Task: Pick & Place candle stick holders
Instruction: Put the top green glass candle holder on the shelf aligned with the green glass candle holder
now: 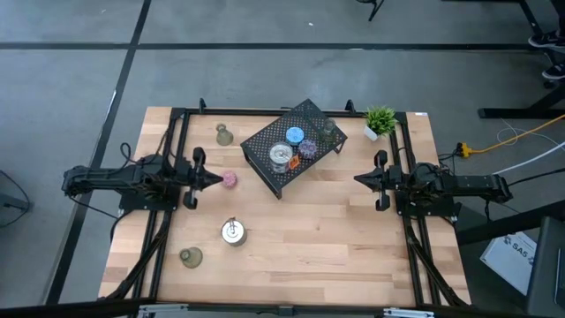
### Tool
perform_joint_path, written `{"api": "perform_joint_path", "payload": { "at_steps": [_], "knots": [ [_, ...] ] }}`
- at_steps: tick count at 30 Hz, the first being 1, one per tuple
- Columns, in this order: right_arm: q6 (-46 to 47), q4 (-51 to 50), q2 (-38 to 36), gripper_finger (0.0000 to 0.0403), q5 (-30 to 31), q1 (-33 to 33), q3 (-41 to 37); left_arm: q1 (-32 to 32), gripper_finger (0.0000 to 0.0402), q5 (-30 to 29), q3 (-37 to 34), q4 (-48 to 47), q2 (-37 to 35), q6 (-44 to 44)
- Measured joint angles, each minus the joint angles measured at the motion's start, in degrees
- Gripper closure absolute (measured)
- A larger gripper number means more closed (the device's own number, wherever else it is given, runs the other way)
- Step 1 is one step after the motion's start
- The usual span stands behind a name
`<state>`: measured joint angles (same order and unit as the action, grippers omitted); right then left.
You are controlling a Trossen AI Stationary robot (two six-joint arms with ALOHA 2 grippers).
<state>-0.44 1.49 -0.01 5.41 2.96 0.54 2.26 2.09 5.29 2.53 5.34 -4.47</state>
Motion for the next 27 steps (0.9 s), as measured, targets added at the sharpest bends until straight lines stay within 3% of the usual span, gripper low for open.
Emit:
{"api": "perform_joint_path", "payload": {
  "at_steps": [15, 27],
  "knots": [
    [0.01, -0.01, 0.0, 0.0402, 0.0, 0.02, 0.0, 0.0, 0.0396, -1.73, 13.34, -12.21, 1.1, -3.93],
    [-0.01, 0.01, 0.0, 0.0402, 0.0, 0.02, 0.0, 0.0, 0.0396, -4.07, 25.53, -13.11, 12.96, -6.87]
  ]
}}
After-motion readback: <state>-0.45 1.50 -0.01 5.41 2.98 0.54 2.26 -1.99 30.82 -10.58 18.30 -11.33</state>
